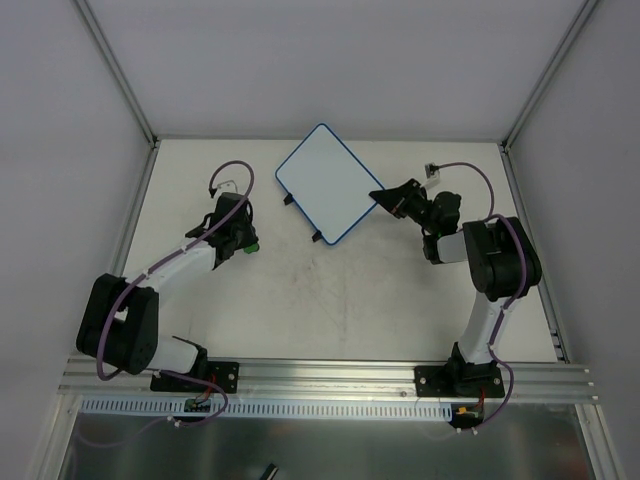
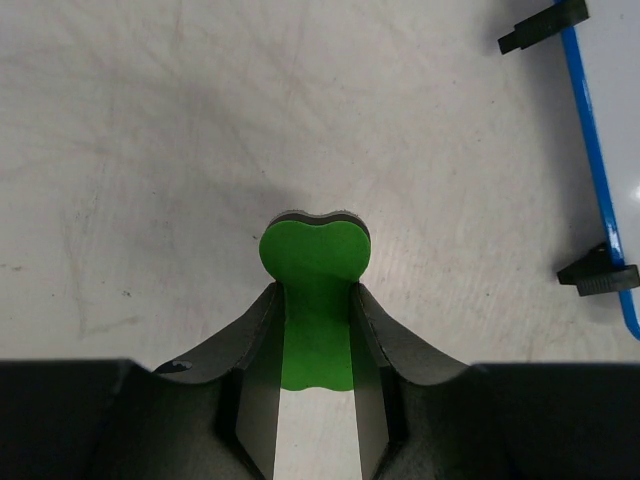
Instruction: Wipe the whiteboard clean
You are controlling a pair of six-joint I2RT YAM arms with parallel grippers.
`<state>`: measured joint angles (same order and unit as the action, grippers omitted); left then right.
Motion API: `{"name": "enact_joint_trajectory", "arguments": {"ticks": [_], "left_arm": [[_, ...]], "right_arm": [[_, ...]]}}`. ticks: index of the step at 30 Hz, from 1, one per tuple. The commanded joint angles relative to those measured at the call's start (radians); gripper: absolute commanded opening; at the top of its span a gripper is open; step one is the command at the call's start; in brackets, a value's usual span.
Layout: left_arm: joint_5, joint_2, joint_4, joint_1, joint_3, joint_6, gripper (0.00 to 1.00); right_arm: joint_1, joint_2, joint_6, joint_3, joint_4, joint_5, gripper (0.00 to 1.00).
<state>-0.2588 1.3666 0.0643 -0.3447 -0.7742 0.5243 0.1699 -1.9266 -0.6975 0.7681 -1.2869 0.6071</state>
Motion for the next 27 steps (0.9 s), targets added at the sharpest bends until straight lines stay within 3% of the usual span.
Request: {"name": "enact_joint_trajectory", "arguments": {"ticks": [1, 10, 12, 18, 22, 27], "left_arm": [[0.016, 0.037, 0.037, 0.018, -0.053, -0.043, 0.04], [-0.003, 0.101, 0.077, 0.035, -0.086, -0.067, 0.05], [0.000, 0.112, 0.080, 0.041, -0.089, -0.072, 0.09], [0.027, 0.138, 0.083, 0.050, -0.092, -0.089, 0.34], [0.035, 0.140, 0.085, 0.052, -0.089, -0.096, 0.58], [0.035, 0.146, 0.086, 0.055, -0.088, -0.099, 0.68]], "right_arm": [[0.017, 0.069, 0.003, -0.019, -0.130, 0.051, 0.00], [0.010, 0.113, 0.033, 0.000, -0.032, 0.057, 0.00], [0.011, 0.123, 0.038, 0.007, -0.011, 0.056, 0.00], [0.017, 0.129, 0.052, 0.022, 0.032, 0.059, 0.00], [0.022, 0.135, 0.072, 0.033, 0.064, 0.059, 0.12], [0.025, 0.138, 0.087, 0.046, 0.097, 0.059, 0.14]]}}
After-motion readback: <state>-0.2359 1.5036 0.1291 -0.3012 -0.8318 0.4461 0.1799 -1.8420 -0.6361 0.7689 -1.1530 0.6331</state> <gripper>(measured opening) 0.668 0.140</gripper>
